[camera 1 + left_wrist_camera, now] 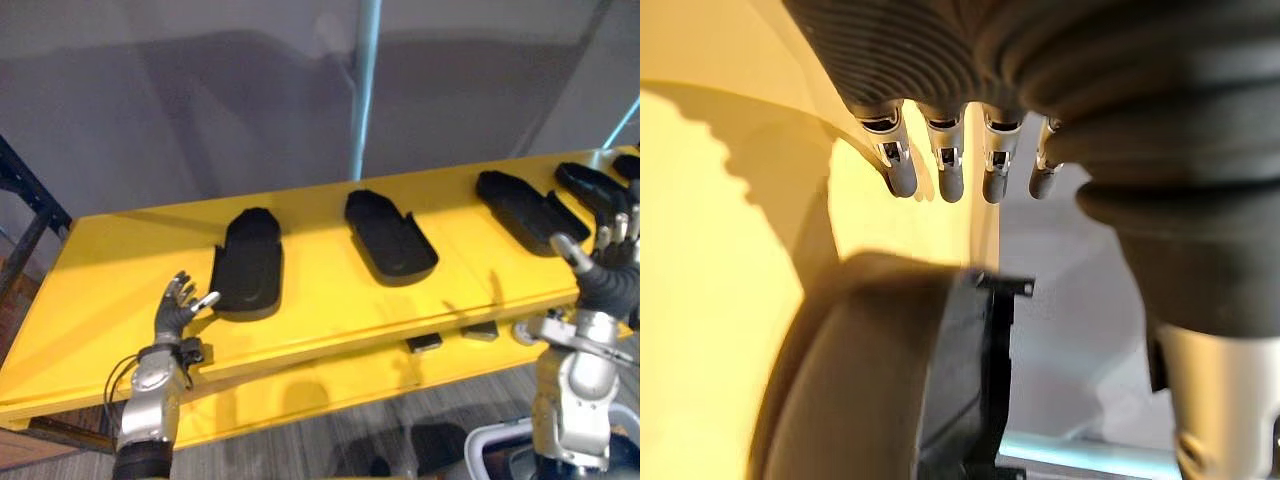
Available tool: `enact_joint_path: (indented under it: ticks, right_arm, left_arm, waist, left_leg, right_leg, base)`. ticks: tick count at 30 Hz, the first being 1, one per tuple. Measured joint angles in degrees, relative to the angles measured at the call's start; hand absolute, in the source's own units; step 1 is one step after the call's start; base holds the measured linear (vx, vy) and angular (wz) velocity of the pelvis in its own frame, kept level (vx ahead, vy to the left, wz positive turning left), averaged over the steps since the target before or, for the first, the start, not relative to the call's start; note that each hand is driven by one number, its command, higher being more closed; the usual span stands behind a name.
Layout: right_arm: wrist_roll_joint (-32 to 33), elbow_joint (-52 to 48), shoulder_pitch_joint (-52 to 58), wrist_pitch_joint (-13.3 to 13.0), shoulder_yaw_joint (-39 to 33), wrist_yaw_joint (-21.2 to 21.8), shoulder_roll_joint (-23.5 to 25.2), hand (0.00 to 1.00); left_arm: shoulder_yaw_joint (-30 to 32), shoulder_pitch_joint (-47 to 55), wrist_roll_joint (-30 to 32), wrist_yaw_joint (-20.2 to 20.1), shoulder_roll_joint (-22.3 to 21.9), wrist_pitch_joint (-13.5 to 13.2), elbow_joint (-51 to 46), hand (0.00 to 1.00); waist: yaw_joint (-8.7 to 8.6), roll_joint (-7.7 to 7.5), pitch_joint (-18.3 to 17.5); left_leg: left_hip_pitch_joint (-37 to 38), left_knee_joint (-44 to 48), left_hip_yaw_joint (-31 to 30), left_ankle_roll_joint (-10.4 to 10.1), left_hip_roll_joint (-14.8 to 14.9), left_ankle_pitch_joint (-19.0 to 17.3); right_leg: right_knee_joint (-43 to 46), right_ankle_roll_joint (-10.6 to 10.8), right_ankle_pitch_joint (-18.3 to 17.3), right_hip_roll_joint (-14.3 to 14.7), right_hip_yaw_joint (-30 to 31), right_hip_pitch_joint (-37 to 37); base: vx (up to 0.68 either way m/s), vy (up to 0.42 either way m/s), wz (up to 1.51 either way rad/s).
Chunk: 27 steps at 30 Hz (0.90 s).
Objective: Walk over and take plastic housings, then place them on the shelf
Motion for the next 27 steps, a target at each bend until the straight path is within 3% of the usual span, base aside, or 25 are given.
enact_joint_path:
  ticks: [10,27]
  right_arm:
    - [0.1,0.9,-0.3,0.0,1.0,-0.1,-1.2,0.00]
    - [1.2,1.9,-0.4,0.0,2.7,0.8,-1.2,0.00]
  left_arm:
    - [-0.9,-1.9,-1.7,0.0,0.0,0.4,3.3,0.00]
    - [-3.1,-2.9,-4.5,0.0,0.8,1.1,4.2,0.00]
  waist:
    - [-0.18,0.01,-0.7]
    - [-0.10,-1.53,-1.8]
  left_leg:
    - [0.8,-0.1,1.5,0.0,0.0,0.0]
    - [0.9,-0.1,1.6,0.0,0.0,0.0]
  right_leg:
    - [0.0,-0.2,0.4,0.3,1.3,-0.2]
    - [0.0,-0.2,0.5,0.3,1.4,-0.2]
  base:
    - [-0.02,-0.004,-0.09]
    - [0.00,0.000,0.00]
